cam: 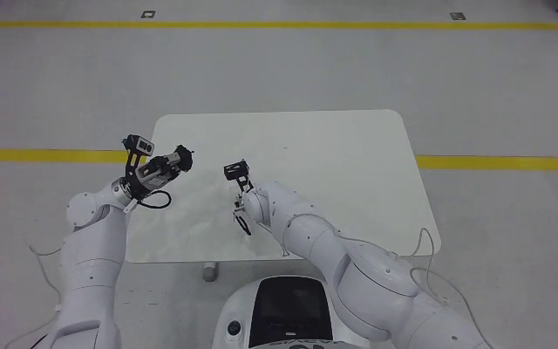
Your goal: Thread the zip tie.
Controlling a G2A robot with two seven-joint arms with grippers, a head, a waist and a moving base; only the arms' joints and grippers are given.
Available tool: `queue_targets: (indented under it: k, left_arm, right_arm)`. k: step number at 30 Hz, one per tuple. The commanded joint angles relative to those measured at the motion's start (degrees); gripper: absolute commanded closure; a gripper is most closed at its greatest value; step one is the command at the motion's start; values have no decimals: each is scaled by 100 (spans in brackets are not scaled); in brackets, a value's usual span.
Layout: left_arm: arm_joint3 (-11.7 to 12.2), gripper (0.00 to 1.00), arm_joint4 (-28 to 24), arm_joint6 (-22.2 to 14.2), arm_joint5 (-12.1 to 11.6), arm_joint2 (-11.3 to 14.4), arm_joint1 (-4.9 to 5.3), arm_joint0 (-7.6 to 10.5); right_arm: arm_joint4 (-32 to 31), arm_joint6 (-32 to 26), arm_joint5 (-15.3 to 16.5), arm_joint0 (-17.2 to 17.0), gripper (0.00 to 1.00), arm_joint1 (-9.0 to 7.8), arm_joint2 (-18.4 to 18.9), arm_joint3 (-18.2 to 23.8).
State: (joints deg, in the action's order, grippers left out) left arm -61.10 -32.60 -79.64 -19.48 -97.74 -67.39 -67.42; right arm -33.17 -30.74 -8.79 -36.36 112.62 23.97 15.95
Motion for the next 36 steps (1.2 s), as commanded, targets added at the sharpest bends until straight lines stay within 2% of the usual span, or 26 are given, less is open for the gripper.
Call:
queue_targets:
  k: [1, 19, 31, 33, 36]
  left_arm:
    - [0, 100, 0, 0, 0, 0, 0, 0]
    - [0, 100, 0, 0, 0, 0, 0, 0]
    - [0, 100, 0, 0, 0, 0, 0, 0]
    - [0, 100, 0, 0, 0, 0, 0, 0]
    - [0, 100, 0, 0, 0, 0, 0, 0]
  right_arm:
    - [-7, -78, 49, -4, 100, -1, 16, 8]
    - [-70, -762, 544, 64, 100, 7, 187, -38]
    - [-194, -1210, 620, 115, 100, 11, 260, -5]
    - [-226, -1125, 576, 124, 100, 10, 275, 14]
    - [-276, -596, 333, 112, 100, 5, 328, 64]
